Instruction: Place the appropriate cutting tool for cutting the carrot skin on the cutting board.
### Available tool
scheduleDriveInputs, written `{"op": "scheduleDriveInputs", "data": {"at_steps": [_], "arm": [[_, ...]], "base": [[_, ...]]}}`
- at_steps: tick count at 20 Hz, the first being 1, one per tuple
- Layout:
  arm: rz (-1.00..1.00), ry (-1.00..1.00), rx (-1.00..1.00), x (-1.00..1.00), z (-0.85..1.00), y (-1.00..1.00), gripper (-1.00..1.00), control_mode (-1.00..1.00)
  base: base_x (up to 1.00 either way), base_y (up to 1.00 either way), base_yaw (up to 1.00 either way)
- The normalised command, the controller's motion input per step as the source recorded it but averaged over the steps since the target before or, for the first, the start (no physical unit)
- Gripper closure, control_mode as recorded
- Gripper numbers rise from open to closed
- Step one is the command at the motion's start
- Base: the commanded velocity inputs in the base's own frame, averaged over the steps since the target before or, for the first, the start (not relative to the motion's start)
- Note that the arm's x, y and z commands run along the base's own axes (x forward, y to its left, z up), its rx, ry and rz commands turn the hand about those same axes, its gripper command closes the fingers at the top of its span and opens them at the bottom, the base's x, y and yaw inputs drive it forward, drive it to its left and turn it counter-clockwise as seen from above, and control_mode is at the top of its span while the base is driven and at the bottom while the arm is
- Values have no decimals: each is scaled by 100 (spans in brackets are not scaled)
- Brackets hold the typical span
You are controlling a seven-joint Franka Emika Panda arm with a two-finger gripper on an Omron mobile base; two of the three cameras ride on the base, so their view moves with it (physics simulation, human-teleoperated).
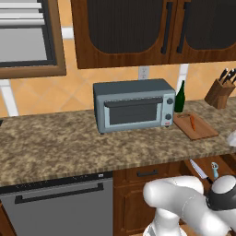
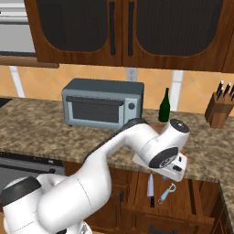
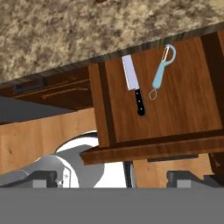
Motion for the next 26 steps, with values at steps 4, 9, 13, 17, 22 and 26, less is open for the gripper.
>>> {"op": "scheduleDriveInputs", "data": {"at_steps": [4,9,13,17,22,26], "arm": [[2,7,0,19,-98,-37,-100,-100],[2,9,0,41,-92,-24,-100,-100],[6,10,1,22,-74,-24,-100,-100],[7,10,1,9,-65,-19,-100,-100],[10,11,0,3,-47,-15,-100,-100],[11,9,0,0,-46,-8,-100,-100]], "base": [[0,0,0],[0,0,0],[0,0,0],[0,0,0],[0,0,0],[0,0,0]]}}
